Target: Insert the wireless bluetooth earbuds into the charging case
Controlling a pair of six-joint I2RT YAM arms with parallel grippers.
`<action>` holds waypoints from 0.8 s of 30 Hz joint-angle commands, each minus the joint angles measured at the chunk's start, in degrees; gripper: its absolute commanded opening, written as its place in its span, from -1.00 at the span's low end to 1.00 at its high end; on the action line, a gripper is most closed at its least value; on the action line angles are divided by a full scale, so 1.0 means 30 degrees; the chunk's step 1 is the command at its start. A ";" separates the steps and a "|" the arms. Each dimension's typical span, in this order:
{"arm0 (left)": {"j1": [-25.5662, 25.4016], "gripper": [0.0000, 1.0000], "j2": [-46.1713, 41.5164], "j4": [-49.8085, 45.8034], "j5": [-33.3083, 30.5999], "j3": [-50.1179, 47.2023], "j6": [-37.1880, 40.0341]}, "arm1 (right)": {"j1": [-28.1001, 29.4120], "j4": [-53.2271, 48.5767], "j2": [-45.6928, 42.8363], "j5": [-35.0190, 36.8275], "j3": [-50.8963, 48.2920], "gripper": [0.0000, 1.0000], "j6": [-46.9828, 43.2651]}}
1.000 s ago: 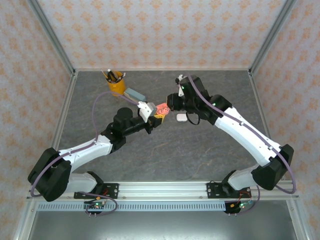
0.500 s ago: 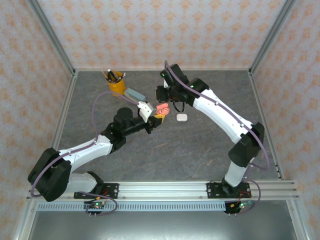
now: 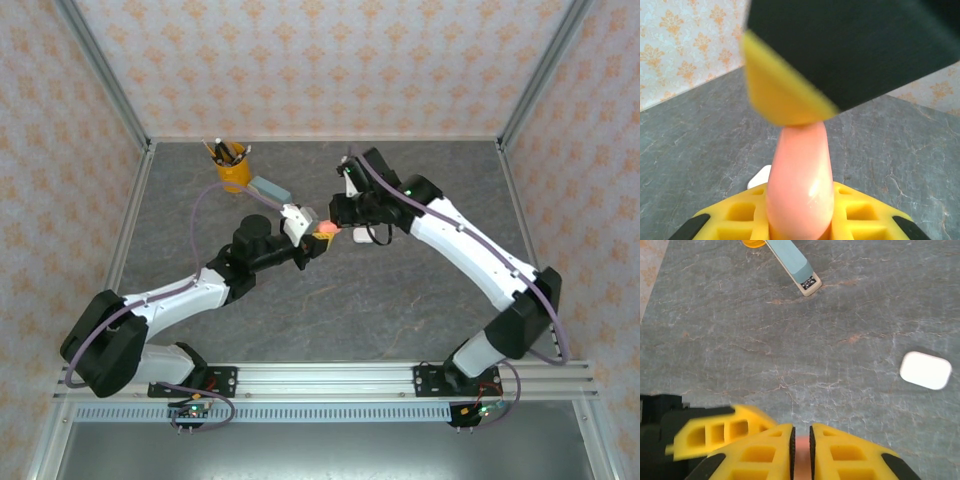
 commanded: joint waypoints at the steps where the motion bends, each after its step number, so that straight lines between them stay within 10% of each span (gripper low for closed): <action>1: 0.0094 -1.00 0.0321 0.0830 -0.0177 0.0696 -0.0362 | -0.0005 0.0208 -0.1414 0.2854 -0.0890 -0.59 0.1081; 5: 0.0095 -1.00 0.1152 -0.0041 -0.0694 0.0986 -0.0882 | -0.1038 0.0059 -0.2083 0.6111 -0.1941 -0.58 0.3094; 24: 0.0140 -1.00 1.1081 -0.7120 -0.0147 0.6037 -0.8441 | -0.2939 0.2978 -0.5989 0.5552 -0.9096 -0.48 0.6072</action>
